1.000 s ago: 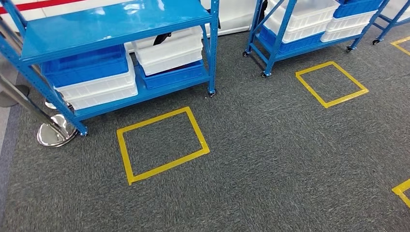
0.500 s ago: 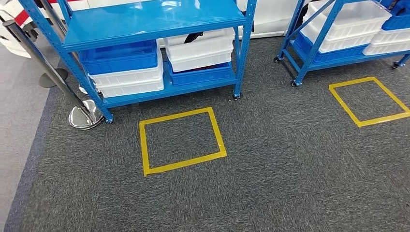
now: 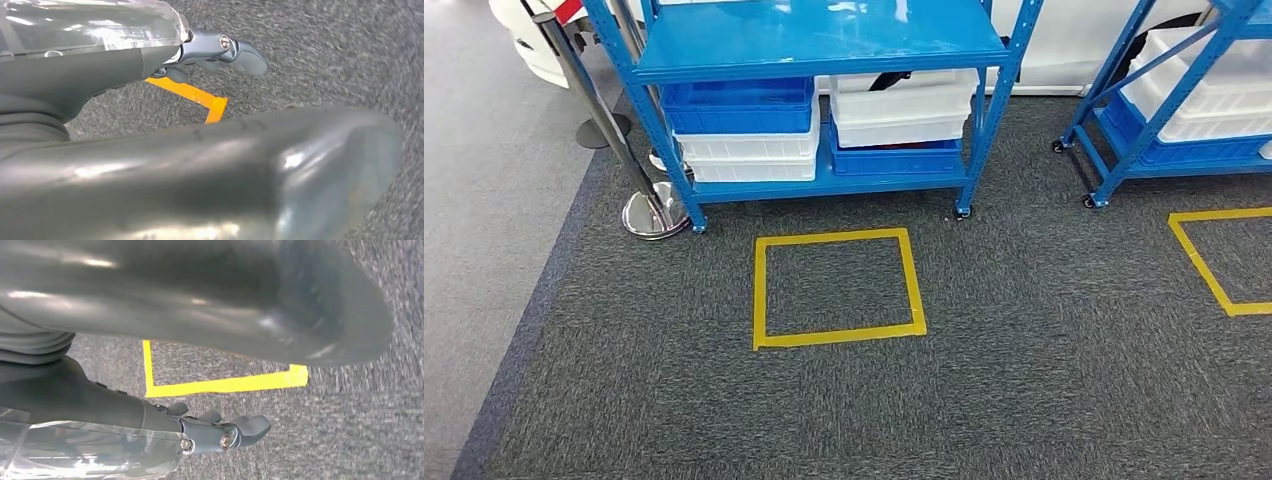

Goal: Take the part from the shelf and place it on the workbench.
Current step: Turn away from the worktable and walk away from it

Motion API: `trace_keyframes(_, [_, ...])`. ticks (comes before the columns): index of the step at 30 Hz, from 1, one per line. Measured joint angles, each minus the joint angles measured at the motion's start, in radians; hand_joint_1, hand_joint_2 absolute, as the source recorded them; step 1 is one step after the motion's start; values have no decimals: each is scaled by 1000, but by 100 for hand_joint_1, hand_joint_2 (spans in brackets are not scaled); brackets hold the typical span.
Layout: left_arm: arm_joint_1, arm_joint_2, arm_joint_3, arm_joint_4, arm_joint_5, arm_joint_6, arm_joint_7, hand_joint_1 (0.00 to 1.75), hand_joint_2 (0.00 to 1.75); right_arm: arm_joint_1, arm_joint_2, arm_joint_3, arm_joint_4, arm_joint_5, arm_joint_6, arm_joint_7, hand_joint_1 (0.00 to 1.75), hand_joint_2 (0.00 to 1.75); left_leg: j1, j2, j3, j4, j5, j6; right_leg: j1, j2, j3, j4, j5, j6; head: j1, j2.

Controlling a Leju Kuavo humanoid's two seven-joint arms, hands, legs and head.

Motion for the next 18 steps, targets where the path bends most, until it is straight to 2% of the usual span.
trace_keyframes(1, [-1,-1,0,0,3,-9,-4,0,0,0,0,-1,-1,-1,0,-1,0,0,4,-10,4,-8,1,7,-2,29,-15,32,-18,5,1,0])
trace_keyframes(2, [-2,-2,0,-1,5,-18,-8,0,0,2,1,-2,-2,-2,0,-2,0,0,7,-20,8,-13,0,13,-5,63,-44,87,-44,9,2,0])
trace_keyframes(3, [-2,-2,0,-1,6,-26,-11,0,0,4,1,-4,-4,-3,0,-1,0,0,7,-28,9,-14,-4,18,-7,86,-84,156,-71,11,3,0])
trace_keyframes(4, [-2,-3,0,-1,7,-32,-13,0,0,5,2,-5,-4,-4,-1,1,0,0,7,-36,12,-14,-9,20,-8,97,-124,222,-89,14,3,0])
trace_keyframes(5, [0,-3,0,-1,7,-36,-14,0,0,7,2,-6,-5,-4,-2,3,0,0,6,-43,18,-14,-14,20,-10,100,-153,265,-91,17,4,0])
trace_keyframes(6, [2,-3,0,-1,7,-39,-14,0,0,9,2,-7,-7,-4,-2,5,0,0,7,-50,27,-13,-21,18,-11,101,-165,269,-71,19,4,0])
trace_keyframes(7, [3,-4,0,-1,6,-40,-14,0,0,10,2,-8,-8,-3,-2,6,0,0,8,-56,38,-13,-28,15,-13,101,-156,233,-33,21,4,0])
trace_keyframes(8, [4,-5,0,-2,6,-41,-14,0,0,12,2,-10,-10,-3,-3,7,0,0,9,-61,52,-12,-37,10,-16,102,-133,168,16,23,4,0])
trace_keyframes(9, [5,-7,0,-2,6,-42,-14,0,0,13,2,-13,-11,-3,-3,8,0,0,8,-64,64,-9,-48,4,-17,104,-106,102,49,24,4,0])
trace_keyframes(10, [5,-8,0,-2,5,-42,-14,0,0,14,3,-16,-12,-3,-3,9,0,0,7,-66,72,-6,-58,-2,-18,107,-83,50,67,21,4,0])
trace_keyframes(11, [5,-9,0,-3,4,-42,-15,0,0,14,3,-19,-13,-3,-3,10,0,0,6,-67,77,-3,-68,-8,-17,109,-69,21,68,17,5,0])
trace_keyframes(15, [-1,-9,0,-5,2,-42,-16,0,0,12,7,-23,-18,-2,-2,11,0,0,8,-64,96,7,-95,-31,-14,106,-38,3,30,-12,4,0])
trace_keyframes(16, [-3,-10,0,-6,2,-42,-16,0,0,13,8,-23,-19,-2,-2,11,0,0,9,-58,85,40,-105,-37,-17,104,-22,-3,21,-18,2,0])
trace_keyframes(17, [-4,-10,0,-7,2,-42,-16,0,0,13,9,-24,-20,-2,-2,10,0,0,11,-52,53,98,-119,-42,-18,101,-4,-9,11,-23,0,0])
trace_keyframes(18, [-4,-10,0,-7,1,-42,-16,0,0,14,10,-25,-22,-1,-2,10,0,0,13,-46,1,176,-134,-48,-19,98,13,-13,-2,-26,-2,0])
